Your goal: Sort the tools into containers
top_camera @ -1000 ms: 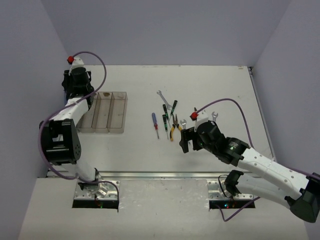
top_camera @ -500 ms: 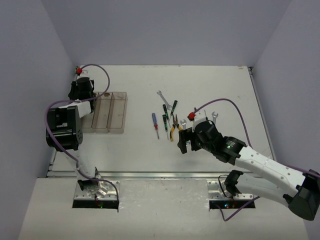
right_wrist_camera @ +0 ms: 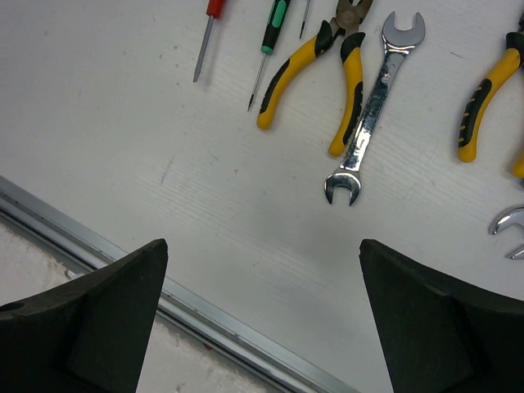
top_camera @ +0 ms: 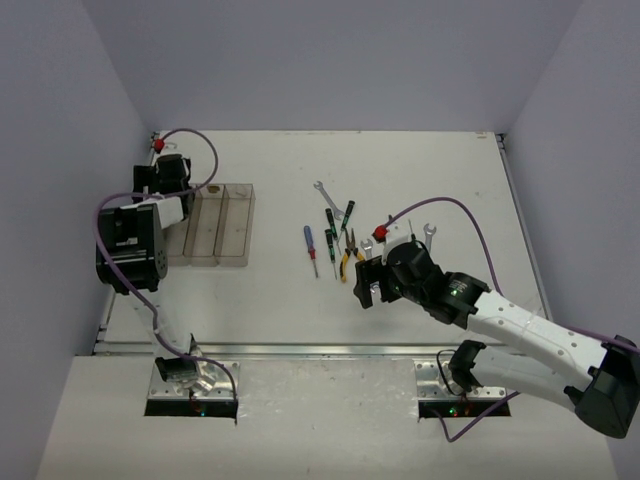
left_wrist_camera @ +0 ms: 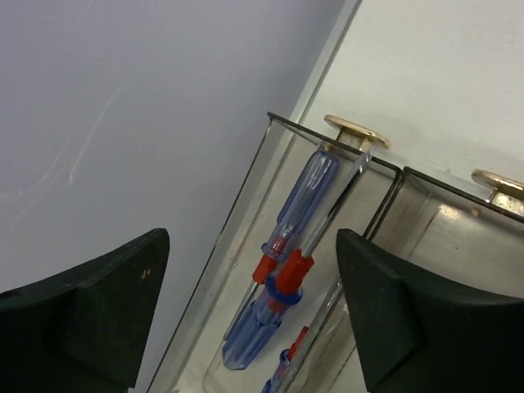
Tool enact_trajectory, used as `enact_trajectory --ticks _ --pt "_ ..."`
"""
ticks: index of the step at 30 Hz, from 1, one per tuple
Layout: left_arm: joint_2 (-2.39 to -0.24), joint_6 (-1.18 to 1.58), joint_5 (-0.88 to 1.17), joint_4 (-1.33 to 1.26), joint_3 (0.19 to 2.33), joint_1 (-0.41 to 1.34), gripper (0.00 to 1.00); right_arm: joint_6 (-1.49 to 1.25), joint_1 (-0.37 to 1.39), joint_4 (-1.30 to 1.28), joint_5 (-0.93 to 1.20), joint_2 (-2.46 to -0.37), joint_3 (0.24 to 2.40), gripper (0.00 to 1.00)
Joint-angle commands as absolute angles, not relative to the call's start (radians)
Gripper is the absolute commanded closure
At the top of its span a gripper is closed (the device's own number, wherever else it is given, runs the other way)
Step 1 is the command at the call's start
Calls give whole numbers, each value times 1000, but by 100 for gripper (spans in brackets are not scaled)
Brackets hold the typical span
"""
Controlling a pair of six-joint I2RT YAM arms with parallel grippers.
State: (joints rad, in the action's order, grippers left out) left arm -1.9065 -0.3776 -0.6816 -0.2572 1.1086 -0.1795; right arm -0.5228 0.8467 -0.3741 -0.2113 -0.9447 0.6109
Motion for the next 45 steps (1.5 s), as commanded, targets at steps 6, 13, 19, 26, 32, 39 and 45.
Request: enact_trajectory --ticks 6,13,19,26,32,39,45 --pt "-1694 -37 -655 86 1424 -119 0 -502 844 -324 -223 -954 612 1" --pt "-1502 376 -365 304 1450 98 0 -493 843 -338 -316 -921 599 1" --pt "-1489 599 -380 219 1238 383 0 -489 828 -356 -400 -910 594 1" --pt "-1672 752 -514 278 1225 598 0 -491 807 -368 -446 -911 589 1" --pt "-1779 856 -526 334 1243 653 1 -490 795 -368 -450 -939 591 1" --pt "-1900 902 -554 365 1279 698 18 -488 793 -373 -448 -962 597 1" --pt "-1960 909 -583 376 1287 699 33 -489 792 -374 -449 -977 600 1"
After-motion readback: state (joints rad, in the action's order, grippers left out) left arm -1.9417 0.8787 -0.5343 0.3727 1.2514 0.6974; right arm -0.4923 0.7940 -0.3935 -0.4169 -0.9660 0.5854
